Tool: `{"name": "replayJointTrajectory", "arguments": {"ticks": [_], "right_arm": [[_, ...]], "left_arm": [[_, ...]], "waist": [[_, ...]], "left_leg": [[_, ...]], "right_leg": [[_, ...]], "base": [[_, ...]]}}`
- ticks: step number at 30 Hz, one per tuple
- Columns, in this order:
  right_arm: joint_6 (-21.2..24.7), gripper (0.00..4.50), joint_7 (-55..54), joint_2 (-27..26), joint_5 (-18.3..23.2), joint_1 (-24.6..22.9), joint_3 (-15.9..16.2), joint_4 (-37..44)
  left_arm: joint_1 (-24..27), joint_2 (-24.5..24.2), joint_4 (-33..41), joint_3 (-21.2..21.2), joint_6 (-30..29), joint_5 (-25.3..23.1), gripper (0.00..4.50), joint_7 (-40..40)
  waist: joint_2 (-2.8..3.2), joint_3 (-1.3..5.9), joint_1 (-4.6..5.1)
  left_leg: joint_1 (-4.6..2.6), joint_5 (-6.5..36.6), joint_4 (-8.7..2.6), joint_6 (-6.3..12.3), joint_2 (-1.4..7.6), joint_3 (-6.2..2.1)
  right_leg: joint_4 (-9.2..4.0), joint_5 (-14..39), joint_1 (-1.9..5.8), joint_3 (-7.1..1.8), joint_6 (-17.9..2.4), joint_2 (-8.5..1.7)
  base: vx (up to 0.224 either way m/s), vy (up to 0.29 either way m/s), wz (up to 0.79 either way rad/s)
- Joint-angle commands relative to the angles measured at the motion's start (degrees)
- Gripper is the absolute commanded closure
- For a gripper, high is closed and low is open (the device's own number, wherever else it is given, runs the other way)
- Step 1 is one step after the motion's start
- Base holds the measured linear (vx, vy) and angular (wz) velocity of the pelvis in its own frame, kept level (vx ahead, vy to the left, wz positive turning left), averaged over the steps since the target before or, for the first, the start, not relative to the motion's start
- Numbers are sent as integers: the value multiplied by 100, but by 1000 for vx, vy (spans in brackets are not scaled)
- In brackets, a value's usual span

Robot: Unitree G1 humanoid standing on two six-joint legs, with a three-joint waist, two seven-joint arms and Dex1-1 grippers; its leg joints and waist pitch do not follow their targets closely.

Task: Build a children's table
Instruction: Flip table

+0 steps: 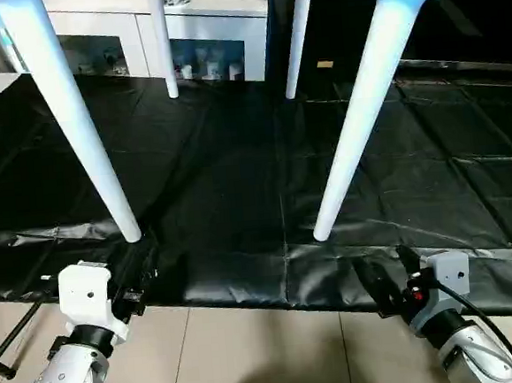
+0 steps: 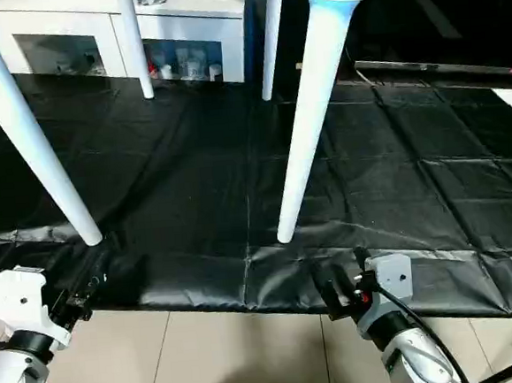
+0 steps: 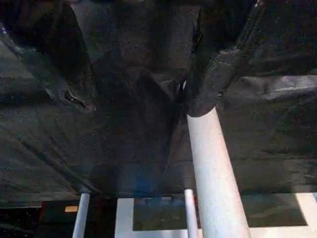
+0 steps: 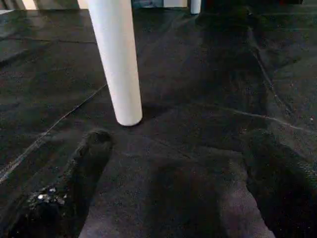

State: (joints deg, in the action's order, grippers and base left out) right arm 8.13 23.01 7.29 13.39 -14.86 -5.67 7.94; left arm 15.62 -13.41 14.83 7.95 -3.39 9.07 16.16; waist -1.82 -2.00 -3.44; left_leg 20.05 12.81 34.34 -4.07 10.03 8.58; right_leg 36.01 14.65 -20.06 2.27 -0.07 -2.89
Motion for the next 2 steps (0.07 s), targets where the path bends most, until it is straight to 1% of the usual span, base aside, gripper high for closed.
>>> {"name": "replayJointTrajectory", "arguments": {"ticks": [1,2], "right_arm": [[27,0,-2,13,28,21,-24,-5],[27,0,-2,13,28,21,-24,-5]], "left_arm": [[1,-24,91,-53,-34,5,140,51],[1,-24,91,-53,-34,5,140,51]], "waist": [[64,121,-8],[66,121,-7]], "left_leg": [[23,1240,-522,99,324,-113],[18,1253,-523,96,326,-113]], "right_leg": [[-513,593,93,-311,-707,-473],[-513,602,87,-309,-710,-468]], "base": [[0,0,0],[0,0,0]]}}
